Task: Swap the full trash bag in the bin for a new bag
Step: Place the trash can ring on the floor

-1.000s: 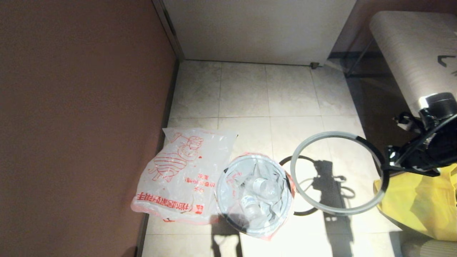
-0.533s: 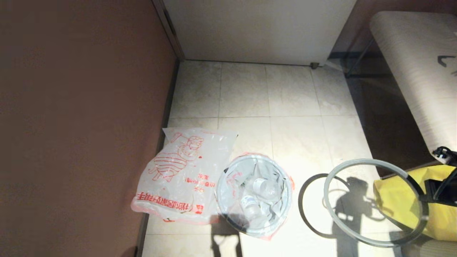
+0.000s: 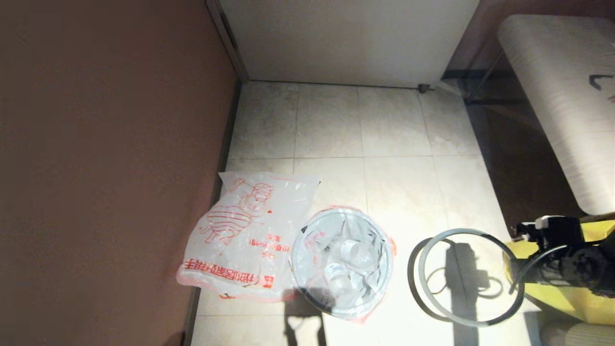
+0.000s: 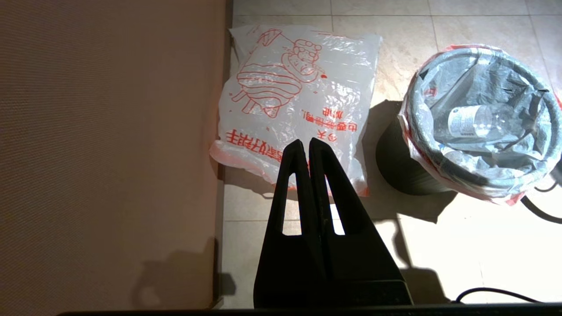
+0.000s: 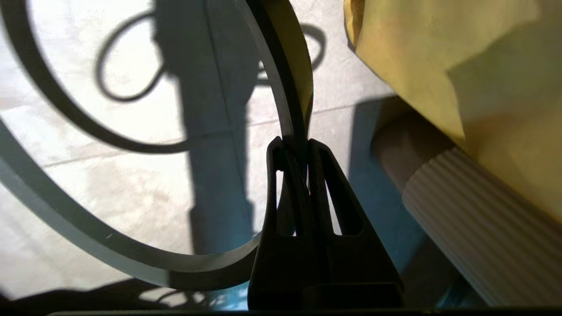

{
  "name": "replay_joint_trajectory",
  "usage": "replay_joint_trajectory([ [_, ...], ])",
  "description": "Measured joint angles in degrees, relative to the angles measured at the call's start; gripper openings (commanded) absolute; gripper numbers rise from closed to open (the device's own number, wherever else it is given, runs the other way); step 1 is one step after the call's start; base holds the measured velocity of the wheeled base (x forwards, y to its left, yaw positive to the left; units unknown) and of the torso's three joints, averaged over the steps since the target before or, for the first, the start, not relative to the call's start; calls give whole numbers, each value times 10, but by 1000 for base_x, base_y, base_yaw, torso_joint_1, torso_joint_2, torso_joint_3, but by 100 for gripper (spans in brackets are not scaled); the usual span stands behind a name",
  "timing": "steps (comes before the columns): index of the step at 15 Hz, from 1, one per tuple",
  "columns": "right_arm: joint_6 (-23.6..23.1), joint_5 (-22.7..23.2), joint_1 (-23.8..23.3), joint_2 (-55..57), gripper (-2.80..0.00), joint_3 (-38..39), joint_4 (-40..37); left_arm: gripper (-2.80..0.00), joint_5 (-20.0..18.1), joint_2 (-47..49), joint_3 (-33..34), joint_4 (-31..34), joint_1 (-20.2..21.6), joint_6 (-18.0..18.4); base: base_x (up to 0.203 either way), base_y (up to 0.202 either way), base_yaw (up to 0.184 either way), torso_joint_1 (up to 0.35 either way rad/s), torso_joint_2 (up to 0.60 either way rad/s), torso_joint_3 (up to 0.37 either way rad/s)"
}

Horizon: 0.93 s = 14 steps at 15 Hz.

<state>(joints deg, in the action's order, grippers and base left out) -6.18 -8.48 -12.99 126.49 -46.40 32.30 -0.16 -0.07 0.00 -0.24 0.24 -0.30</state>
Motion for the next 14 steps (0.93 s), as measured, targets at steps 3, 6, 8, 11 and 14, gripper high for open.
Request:
replay_joint_trajectory([
  [3,-30,-69,24,77,-280,-41,9,-280,0,0,0,0,0,0,0,0,0,0,0,0],
  [6,-51,-107,30,108,-280,-43,11,-280,0,0,0,0,0,0,0,0,0,0,0,0],
  [8,-59,-112,34,114,-280,-33,16,-280,0,0,0,0,0,0,0,0,0,0,0,0],
  [11,-61,-124,38,112,-280,-8,41,-280,0,0,0,0,0,0,0,0,0,0,0,0],
  [14,-61,-133,32,92,-280,33,42,-280,0,0,0,0,0,0,0,0,0,0,0,0],
])
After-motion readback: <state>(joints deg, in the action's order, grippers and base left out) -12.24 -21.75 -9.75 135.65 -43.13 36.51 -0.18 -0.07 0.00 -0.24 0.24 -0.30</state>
